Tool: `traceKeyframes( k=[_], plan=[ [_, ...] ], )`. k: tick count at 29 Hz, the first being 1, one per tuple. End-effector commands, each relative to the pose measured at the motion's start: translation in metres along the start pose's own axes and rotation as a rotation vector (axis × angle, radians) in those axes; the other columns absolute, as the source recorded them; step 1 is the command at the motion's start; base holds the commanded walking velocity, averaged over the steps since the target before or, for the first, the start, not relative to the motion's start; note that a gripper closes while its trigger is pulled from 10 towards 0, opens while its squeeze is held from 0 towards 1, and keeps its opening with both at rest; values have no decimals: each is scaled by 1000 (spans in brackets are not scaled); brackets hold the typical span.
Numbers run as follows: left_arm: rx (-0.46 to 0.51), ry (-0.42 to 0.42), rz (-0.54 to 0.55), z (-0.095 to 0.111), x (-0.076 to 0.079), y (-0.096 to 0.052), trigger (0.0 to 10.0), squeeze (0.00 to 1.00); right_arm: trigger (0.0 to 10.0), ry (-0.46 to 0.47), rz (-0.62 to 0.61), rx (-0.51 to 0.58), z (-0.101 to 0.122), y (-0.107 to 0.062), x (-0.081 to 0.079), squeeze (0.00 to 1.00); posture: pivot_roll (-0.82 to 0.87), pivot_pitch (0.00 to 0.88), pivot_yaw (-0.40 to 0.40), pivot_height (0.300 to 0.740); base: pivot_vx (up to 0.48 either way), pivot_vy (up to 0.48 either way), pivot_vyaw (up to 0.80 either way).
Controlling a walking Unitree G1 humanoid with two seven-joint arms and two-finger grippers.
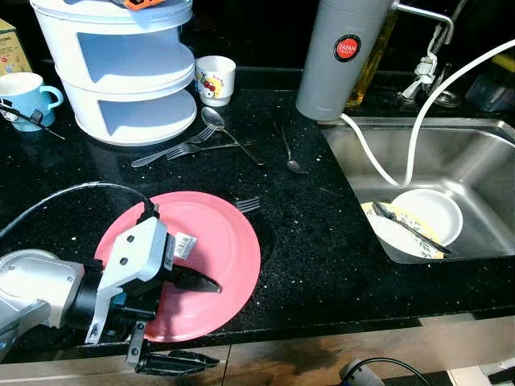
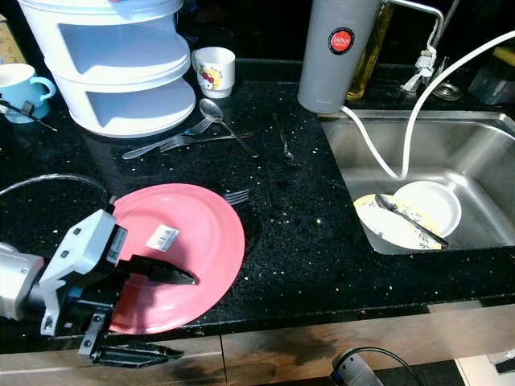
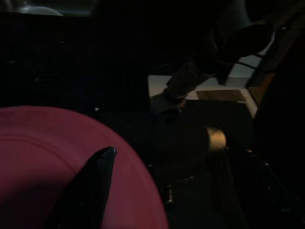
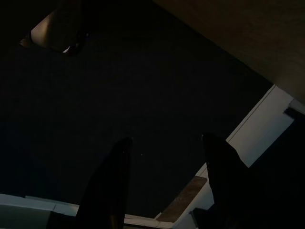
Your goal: Kitchen organization
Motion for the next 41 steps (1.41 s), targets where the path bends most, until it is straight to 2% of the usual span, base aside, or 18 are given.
traceKeyframes(
  k=[1,7,9,13,14,17,19,21,22,25,26,29,41],
  plan=[
    [-24,0,-33,1,6,0,10000,0,10000,-4,6,-9,-2,0,-2,0,3,39,-54,740,0,0,0],
    [-22,-2,-53,2,8,1,10000,0,10000,-3,6,-8,-1,0,-2,0,5,38,-53,740,0,0,0],
    [34,68,117,12,-13,-6,10000,0,10000,-3,7,-7,-1,0,-2,0,6,39,-54,740,0,0,0],
    [102,103,257,21,-30,-15,10000,0,10000,-5,9,-7,-1,0,-2,0,9,37,-54,740,0,0,0],
    [102,103,257,21,-30,-15,10000,0,10000,-5,9,-7,-1,0,-2,0,9,37,-54,740,0,0,0],
    [197,133,437,30,-49,-26,10000,0,10000,-7,10,-5,0,0,-3,0,14,37,-53,740,0,0,0],
    [248,131,509,32,-57,-28,10000,0,10000,-9,11,-4,0,1,-3,0,15,36,-54,740,0,0,0],
    [274,123,519,33,-57,-27,10000,0,10000,-9,12,-4,1,1,-3,0,16,35,-53,740,0,0,0],
    [321,100,525,34,-58,-25,10000,0,10000,-10,12,-3,1,1,-3,0,16,34,-53,740,0,0,0],
    [403,44,572,32,-63,-14,10000,0,10000,-12,11,-1,1,1,-3,0,20,31,-55,740,0,0,0],
    [408,6,614,28,-69,-9,10000,0,10000,-13,11,-1,2,1,-3,0,25,28,-55,740,0,0,0],
    [407,-33,638,23,-73,-2,10000,0,10000,-15,11,0,2,1,-3,0,24,26,-54,740,-360,0,0],
    [444,-32,634,30,-72,7,10000,0,10000,-22,16,3,4,1,-3,0,30,13,-54,740,-426,0,0]
  ],
)
Point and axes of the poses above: a point about 5 cm out from each wrist's last joint towards the gripper, its own y axis pointing out of the wrist towards the gripper, its own z axis along the axis of the wrist's last joint, x = y × z, the point moved 1 cm from there along y, pointing out of the wrist towards the gripper, and after that the axes turned 1 degree about y, right-handed, at the moved point
